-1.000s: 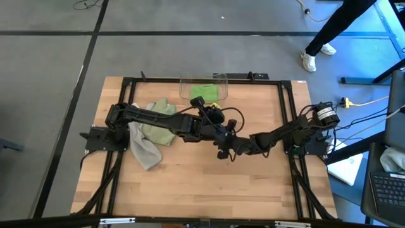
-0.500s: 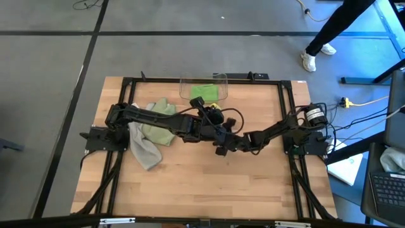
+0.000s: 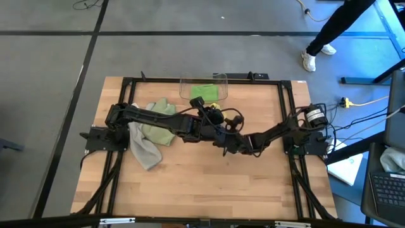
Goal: Fold microfiber towels
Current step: Fold the yellow microfiber cloth
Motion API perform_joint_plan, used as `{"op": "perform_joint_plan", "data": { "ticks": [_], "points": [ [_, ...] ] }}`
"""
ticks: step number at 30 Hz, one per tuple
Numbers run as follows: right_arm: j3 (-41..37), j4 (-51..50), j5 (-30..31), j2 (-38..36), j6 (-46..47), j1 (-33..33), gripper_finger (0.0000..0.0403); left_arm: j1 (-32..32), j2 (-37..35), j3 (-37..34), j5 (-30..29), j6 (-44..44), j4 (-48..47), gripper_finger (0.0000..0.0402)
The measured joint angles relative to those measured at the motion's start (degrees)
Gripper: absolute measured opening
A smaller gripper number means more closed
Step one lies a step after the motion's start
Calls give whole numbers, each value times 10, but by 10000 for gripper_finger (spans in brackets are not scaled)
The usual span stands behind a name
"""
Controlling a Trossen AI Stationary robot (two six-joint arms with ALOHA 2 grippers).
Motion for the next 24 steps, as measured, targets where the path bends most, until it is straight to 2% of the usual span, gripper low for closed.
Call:
{"op": "perform_joint_plan", "data": {
  "ticks": [8, 24],
  "points": [
    [0, 60, 42, 0, -82, 30, 204, 0, 0, 0, 0, 0, -10, 0],
    [0, 136, 58, -22, -214, 81, 204, 0, 0, 0, 0, -4, -24, 0]
  ]
}}
